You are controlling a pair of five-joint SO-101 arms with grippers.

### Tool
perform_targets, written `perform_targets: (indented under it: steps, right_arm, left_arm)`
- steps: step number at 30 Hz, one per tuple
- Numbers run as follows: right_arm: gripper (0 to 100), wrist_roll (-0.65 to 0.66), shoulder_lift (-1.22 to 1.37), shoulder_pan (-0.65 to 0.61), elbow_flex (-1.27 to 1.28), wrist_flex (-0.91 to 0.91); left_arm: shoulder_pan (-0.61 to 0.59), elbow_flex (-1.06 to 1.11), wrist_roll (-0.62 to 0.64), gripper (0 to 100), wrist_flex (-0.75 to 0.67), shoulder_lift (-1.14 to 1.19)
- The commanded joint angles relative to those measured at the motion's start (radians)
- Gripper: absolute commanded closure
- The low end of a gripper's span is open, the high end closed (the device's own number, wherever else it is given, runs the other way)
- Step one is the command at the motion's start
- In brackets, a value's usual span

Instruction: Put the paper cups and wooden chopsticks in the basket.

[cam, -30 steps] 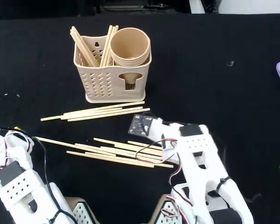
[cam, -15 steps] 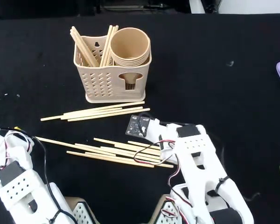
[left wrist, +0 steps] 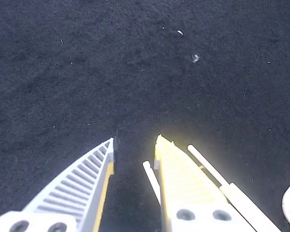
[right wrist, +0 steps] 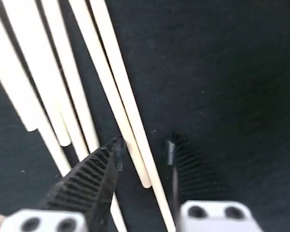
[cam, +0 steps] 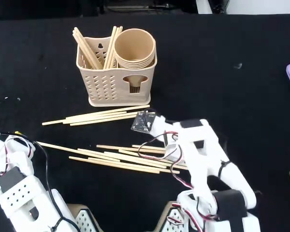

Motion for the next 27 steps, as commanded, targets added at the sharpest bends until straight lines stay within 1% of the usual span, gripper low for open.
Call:
perform_targets:
  steps: [1, 11, 16, 18, 24, 27]
  right_arm:
    - [92.0, 0.052, 0.019, 0.020, -0.039, -0.012]
    - [92.0, 0.064, 0.125, -0.002, -0.070, -0.008]
    - [93.0, 0.064, 0.142, -0.002, -0.102, 0.041]
    - [99.0, 0.064, 0.137, -0.002, -0.104, 0.049]
    - [98.8, 0.060, 0.104, 0.005, -0.107, 0.055]
    - [98.8, 0.058, -0.001, -0.003, -0.116, 0.130]
  left_arm:
    - [-0.005, -0.028, 0.008, 85, -0.014, -0.017]
    - [-0.007, -0.028, 0.008, 85, -0.014, -0.017]
    - [-0.007, -0.028, 0.008, 85, -0.014, -0.017]
    - [-0.007, -0.028, 0.008, 85, -0.014, -0.017]
    - [-0.007, -0.028, 0.008, 85, -0.014, -0.017]
    - [-0.007, -0.028, 0.008, 85, -0.014, -0.017]
